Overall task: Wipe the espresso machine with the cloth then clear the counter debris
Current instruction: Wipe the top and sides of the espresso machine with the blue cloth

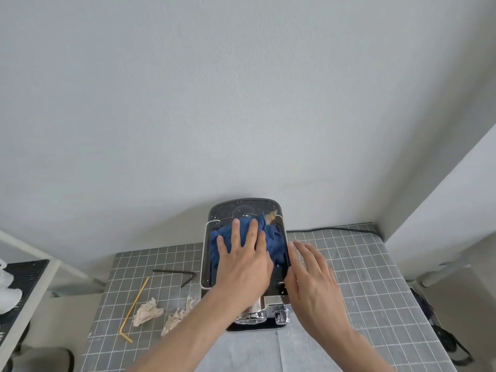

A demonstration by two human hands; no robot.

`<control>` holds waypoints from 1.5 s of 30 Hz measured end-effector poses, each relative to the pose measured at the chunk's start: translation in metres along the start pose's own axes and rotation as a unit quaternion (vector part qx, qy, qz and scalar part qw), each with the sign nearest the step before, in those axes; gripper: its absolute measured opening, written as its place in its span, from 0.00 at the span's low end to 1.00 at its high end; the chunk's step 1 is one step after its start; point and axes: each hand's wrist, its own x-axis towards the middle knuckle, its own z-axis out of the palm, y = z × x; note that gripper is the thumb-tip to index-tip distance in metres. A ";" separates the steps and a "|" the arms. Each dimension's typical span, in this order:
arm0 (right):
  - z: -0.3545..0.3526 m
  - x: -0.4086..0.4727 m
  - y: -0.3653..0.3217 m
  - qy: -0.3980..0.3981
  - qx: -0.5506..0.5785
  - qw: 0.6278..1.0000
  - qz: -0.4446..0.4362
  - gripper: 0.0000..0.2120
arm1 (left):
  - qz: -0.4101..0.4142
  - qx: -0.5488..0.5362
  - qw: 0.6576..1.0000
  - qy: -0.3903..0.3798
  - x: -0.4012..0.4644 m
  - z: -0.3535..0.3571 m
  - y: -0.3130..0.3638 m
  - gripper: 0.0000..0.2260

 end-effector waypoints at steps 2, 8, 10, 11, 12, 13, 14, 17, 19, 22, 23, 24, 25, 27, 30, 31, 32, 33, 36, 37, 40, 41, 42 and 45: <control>-0.001 0.000 -0.001 -0.006 -0.005 1.000 0.004 0.24 | -0.026 0.000 0.999 -0.024 0.024 -0.011 -0.002 0.28; -0.001 -0.002 -0.003 -0.008 -0.008 1.000 0.020 0.24 | -0.022 0.021 0.998 -0.063 0.033 -0.025 -0.002 0.27; 0.000 -0.003 -0.004 -0.005 -0.001 1.000 0.024 0.24 | -0.021 0.035 0.997 -0.063 0.014 -0.024 0.007 0.27; 0.001 -0.003 -0.004 -0.005 0.001 1.000 0.025 0.25 | -0.023 0.039 0.997 -0.066 0.003 -0.024 0.013 0.27; 0.001 -0.002 -0.004 -0.006 0.004 1.000 0.026 0.25 | -0.022 0.040 0.997 -0.069 -0.009 -0.021 0.018 0.26; 0.001 -0.002 -0.004 -0.005 0.006 1.000 0.026 0.25 | -0.017 0.040 0.997 -0.069 -0.021 -0.016 0.022 0.25; 0.002 -0.002 -0.003 -0.003 0.008 1.000 0.025 0.25 | -0.005 0.040 0.998 -0.055 -0.032 -0.010 0.024 0.23; 0.002 -0.003 -0.003 -0.003 0.014 1.000 0.019 0.25 | 0.035 0.040 0.998 0.018 -0.051 0.006 0.018 0.23; 0.002 -0.003 -0.002 -0.006 0.017 1.000 0.015 0.25 | 0.042 0.033 0.998 0.045 -0.052 0.016 0.011 0.21; 0.001 -0.001 -0.001 -0.009 0.015 1.000 0.011 0.25 | 0.026 0.023 0.997 0.068 -0.036 0.017 0.005 0.22; 0.000 -0.001 -0.001 -0.009 0.016 1.000 0.012 0.25 | 0.019 0.015 0.997 0.068 -0.025 0.015 0.001 0.24; 0.000 -0.001 -0.002 -0.010 0.016 1.000 0.013 0.24 | 0.015 0.009 0.998 0.065 -0.014 0.011 -0.004 0.24; 0.000 -0.001 -0.002 -0.010 0.016 1.000 0.015 0.24 | 0.014 0.003 0.998 0.058 -0.002 0.007 -0.008 0.25; -0.001 -0.001 -0.002 -0.011 0.018 1.000 0.018 0.24 | 0.026 -0.010 0.999 0.044 0.016 0.002 -0.017 0.25; -0.001 -0.002 -0.002 -0.015 0.021 1.000 0.019 0.25 | 0.058 -0.027 0.997 0.050 0.018 0.007 -0.025 0.23; -0.001 -0.002 -0.002 -0.016 0.022 0.999 0.019 0.25 | 0.074 -0.032 0.995 0.057 0.013 0.009 -0.027 0.23; -0.001 -0.002 -0.003 -0.017 0.023 0.999 0.020 0.25 | 0.093 -0.041 0.993 0.064 0.006 0.010 -0.027 0.22; -0.001 -0.002 -0.003 -0.018 0.023 0.999 0.020 0.25 | 0.113 -0.055 0.990 0.068 -0.001 0.010 -0.026 0.22; -0.001 -0.001 -0.003 -0.017 0.023 0.999 0.019 0.25 | 0.171 -0.108 0.977 0.061 -0.022 0.010 -0.025 0.20; -0.002 -0.001 -0.002 -0.018 0.023 0.999 0.019 0.25 | 0.190 -0.136 0.970 0.061 -0.027 0.010 -0.026 0.19; -0.004 -0.002 -0.002 -0.025 0.016 0.999 0.014 0.25 | 0.224 -0.215 0.947 0.078 -0.036 0.011 -0.031 0.16; -0.004 -0.002 -0.002 -0.027 0.016 0.999 0.014 0.25 | 0.231 -0.223 0.943 0.087 -0.035 0.012 -0.033 0.16; -0.005 -0.002 -0.002 -0.026 0.017 0.999 0.015 0.25 | 0.234 -0.217 0.943 0.094 -0.033 0.012 -0.034 0.16; -0.005 -0.001 -0.002 -0.020 0.020 0.999 0.017 0.24 | 0.221 -0.154 0.957 0.108 -0.019 0.013 -0.032 0.18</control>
